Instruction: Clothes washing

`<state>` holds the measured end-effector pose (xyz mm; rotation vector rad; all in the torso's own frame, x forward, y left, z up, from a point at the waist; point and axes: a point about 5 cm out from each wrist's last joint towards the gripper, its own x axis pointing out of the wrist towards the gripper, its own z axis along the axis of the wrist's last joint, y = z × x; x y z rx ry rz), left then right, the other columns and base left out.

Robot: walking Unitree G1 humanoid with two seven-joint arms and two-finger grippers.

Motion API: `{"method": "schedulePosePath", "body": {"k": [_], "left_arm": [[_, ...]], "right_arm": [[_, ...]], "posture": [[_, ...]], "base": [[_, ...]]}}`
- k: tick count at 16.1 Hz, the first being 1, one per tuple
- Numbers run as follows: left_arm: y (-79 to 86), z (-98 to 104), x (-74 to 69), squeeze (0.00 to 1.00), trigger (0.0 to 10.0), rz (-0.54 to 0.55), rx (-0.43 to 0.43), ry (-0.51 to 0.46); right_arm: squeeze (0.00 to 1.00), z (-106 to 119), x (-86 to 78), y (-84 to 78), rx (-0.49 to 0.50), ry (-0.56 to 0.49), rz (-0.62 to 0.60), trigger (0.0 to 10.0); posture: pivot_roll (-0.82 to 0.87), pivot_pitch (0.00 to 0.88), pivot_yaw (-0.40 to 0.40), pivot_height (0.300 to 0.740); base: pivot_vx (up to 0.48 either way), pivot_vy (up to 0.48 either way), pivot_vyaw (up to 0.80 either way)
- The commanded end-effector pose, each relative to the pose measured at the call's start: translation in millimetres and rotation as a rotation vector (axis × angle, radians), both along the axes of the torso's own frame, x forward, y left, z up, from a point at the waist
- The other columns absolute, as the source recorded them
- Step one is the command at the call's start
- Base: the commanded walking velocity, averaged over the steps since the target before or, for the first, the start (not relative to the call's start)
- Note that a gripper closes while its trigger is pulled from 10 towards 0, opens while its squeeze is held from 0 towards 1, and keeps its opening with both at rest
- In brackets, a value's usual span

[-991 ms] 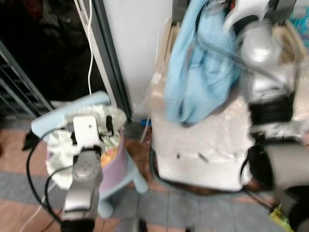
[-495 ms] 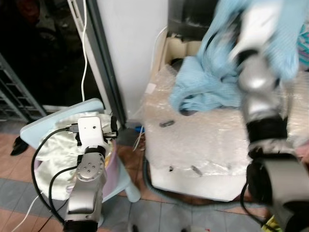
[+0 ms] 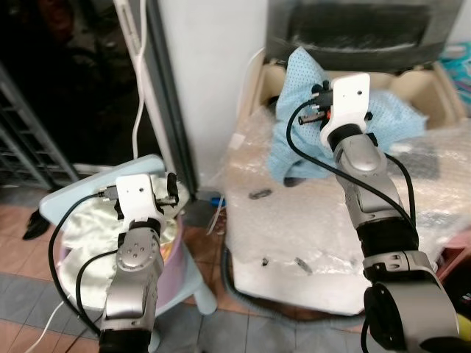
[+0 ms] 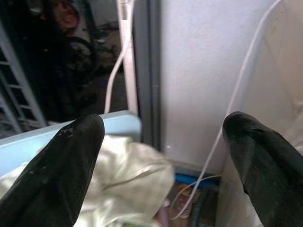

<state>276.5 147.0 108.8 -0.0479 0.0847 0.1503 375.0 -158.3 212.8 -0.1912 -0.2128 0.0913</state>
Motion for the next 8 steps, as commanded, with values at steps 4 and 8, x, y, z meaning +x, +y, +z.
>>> {"method": "schedulePosePath", "body": {"k": [4, 8], "left_arm": [[5.0, 0, 3.8, 0.00, 10.0, 0.017, 0.008, 0.011], [13.2, -5, 0.5, 0.00, 10.0, 0.028, 0.018, 0.033]], "right_arm": [[1.00, 13, -10.5, -21.2, 0.023, -0.097, -0.147, 10.0], [1.00, 2, -34.5, -20.5, -0.029, -0.132, -0.088, 10.0]], "posture": [[-0.05, 0.017, 0.067, 0.740], [-0.05, 0.020, 0.074, 0.740]], "base": [[0.275, 0.000, 0.00], [0.000, 0.000, 0.00]]}}
